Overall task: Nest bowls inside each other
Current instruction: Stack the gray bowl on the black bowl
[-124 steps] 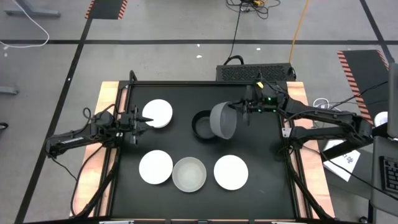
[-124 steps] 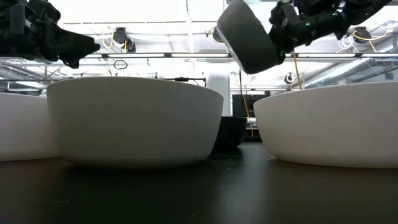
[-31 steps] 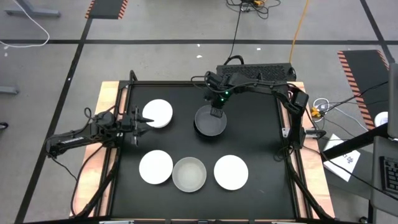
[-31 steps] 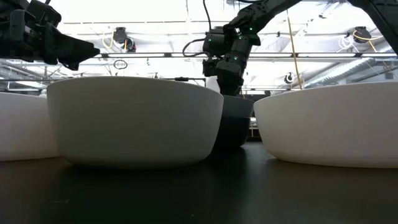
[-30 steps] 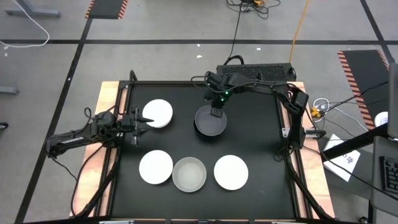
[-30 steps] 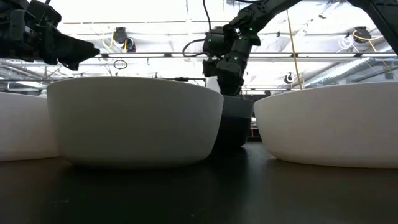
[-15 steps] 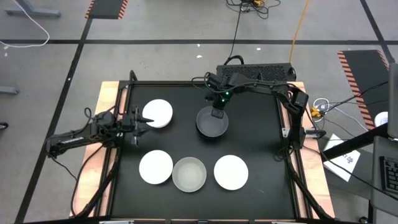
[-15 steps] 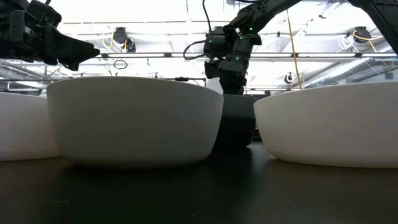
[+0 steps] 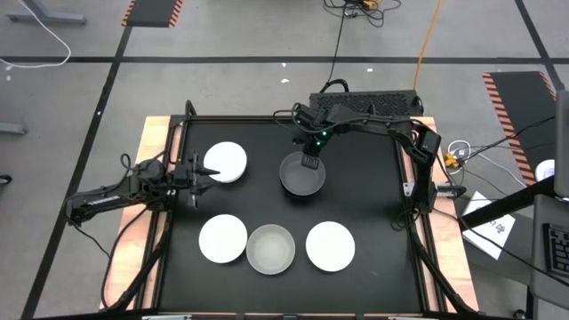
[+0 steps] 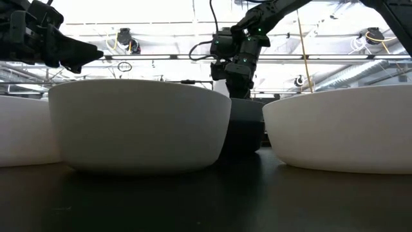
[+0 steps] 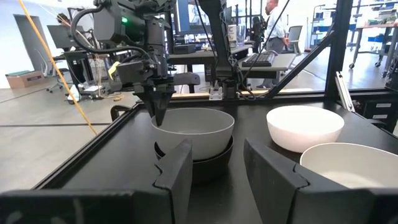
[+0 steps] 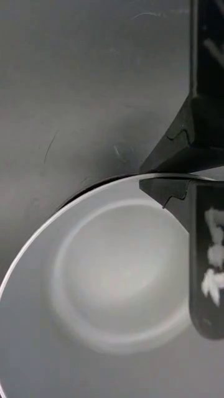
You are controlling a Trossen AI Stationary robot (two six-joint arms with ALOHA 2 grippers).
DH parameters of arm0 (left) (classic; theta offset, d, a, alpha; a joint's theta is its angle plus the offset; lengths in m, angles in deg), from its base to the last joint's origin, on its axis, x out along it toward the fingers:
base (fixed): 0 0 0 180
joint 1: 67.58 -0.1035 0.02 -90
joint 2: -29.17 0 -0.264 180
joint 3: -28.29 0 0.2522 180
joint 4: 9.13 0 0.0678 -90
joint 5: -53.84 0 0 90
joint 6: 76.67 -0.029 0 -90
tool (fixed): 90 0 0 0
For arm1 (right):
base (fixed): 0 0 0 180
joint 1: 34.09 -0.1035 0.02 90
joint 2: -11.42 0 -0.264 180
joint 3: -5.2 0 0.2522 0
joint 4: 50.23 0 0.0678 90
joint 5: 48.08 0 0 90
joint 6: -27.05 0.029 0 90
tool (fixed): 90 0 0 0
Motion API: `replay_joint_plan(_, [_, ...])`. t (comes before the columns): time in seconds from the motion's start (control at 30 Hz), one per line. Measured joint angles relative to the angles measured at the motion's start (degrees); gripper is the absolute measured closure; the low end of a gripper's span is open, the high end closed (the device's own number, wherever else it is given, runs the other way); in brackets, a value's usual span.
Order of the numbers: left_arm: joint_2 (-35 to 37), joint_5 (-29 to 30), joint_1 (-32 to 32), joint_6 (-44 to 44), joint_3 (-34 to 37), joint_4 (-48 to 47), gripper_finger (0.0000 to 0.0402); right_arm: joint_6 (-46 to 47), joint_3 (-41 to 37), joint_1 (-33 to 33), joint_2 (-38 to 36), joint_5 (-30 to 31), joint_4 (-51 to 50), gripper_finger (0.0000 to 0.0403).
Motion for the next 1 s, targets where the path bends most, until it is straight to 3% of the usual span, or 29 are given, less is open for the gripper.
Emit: replay_joint_plan(1.0, [0.0,0.0,0.01,0.02,0.01,-0.33,0.0254,-0.39,-0.04,-0.11,3.04,-0.13,-1.17,0.0403])
